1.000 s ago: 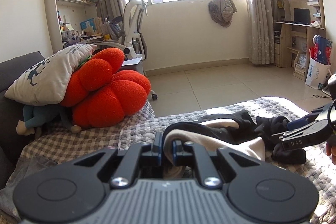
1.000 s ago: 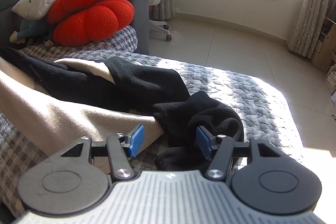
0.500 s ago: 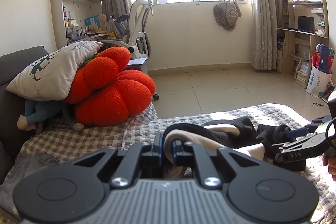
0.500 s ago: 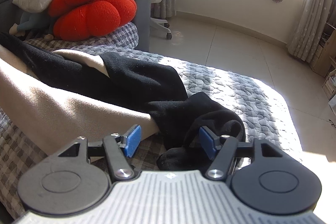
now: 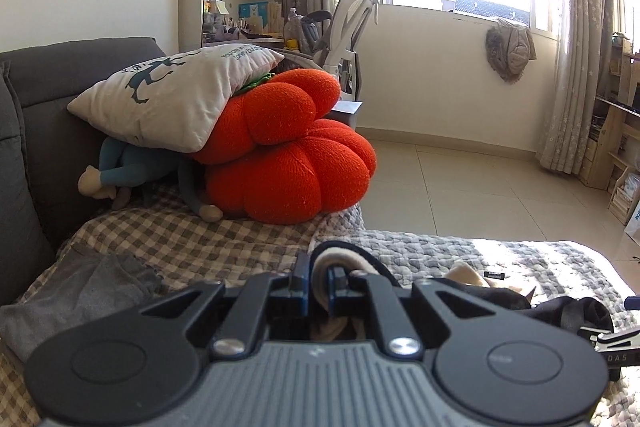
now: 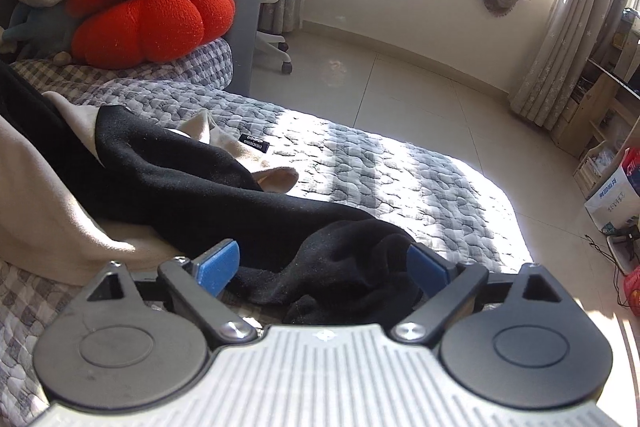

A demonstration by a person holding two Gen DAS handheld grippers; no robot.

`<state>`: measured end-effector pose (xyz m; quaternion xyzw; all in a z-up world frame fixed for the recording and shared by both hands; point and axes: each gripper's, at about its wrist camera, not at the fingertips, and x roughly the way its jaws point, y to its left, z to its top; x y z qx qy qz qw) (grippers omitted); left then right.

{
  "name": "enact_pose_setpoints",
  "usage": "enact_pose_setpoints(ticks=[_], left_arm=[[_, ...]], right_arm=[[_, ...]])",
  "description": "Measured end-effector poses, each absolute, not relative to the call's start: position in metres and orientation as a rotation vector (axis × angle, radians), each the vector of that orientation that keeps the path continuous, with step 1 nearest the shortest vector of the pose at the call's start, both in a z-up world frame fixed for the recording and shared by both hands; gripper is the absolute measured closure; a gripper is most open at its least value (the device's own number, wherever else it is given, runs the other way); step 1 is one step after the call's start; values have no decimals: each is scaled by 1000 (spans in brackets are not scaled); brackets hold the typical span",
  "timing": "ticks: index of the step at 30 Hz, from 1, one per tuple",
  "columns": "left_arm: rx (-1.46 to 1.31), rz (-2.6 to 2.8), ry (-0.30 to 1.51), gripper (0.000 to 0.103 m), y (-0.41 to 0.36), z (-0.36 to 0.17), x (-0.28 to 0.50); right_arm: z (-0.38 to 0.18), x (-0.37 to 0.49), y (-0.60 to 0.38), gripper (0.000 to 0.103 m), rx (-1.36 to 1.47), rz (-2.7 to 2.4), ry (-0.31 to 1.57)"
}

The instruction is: Fold clothes

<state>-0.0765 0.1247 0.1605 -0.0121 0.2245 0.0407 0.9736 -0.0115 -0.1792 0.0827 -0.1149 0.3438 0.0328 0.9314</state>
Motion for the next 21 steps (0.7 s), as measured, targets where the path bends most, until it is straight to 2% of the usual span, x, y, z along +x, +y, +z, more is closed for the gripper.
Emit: enact_pose_setpoints(ticks=[7,16,21], left_arm=[[31,79,457,95,114,154,-76],[127,46,461,94,87,143,-78],[144,46,457,93,82,142,-79]], right_arm=[[83,-8,-175,5,-290,-48,691],[107,-22,-170,0,-250,-229,481],[118,-30,-166,0,-205,-209,455]])
